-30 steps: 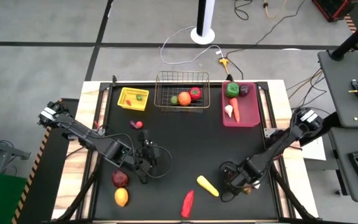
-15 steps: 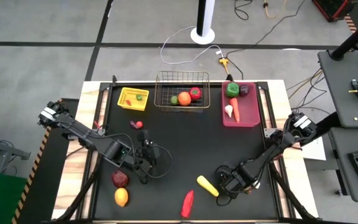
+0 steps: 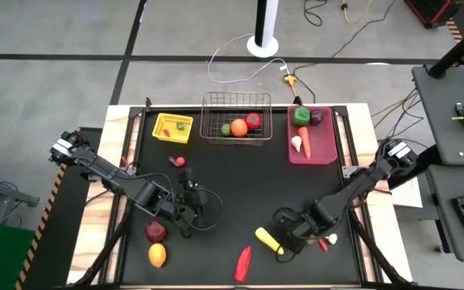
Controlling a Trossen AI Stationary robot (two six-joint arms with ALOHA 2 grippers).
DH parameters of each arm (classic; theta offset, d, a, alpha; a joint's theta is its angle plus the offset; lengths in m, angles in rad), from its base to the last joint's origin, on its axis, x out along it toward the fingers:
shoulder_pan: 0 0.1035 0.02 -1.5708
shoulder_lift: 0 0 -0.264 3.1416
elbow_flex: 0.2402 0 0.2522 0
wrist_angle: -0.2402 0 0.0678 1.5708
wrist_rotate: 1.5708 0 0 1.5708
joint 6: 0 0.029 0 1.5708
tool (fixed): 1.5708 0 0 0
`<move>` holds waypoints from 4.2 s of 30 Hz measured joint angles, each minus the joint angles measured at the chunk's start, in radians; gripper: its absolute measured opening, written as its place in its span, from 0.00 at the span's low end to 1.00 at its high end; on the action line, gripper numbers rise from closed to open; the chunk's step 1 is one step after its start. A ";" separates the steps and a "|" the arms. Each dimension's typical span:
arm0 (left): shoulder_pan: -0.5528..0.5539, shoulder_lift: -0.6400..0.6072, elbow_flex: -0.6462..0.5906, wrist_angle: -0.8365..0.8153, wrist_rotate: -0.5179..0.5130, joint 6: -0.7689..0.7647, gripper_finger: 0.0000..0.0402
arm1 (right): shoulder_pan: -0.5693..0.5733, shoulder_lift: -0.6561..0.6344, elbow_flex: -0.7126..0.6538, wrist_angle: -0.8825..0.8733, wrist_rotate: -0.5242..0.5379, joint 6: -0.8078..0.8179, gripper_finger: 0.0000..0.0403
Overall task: Sort produce into baskets
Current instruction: Put the large top red chili pepper into the pink bin, then put the small orange chili pepper into the yellow bin
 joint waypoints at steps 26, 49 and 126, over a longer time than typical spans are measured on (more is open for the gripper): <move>0.000 0.000 -0.001 -0.002 0.000 -0.001 0.31 | -0.599 -0.024 0.467 -0.377 0.367 -0.588 0.28; 0.000 0.000 -0.001 -0.006 0.000 -0.016 0.31 | -1.146 -0.067 0.141 -0.278 0.435 -0.599 0.28; 0.000 0.003 -0.007 0.045 0.001 0.000 0.31 | -1.107 -0.254 0.039 -0.158 0.397 -0.521 0.50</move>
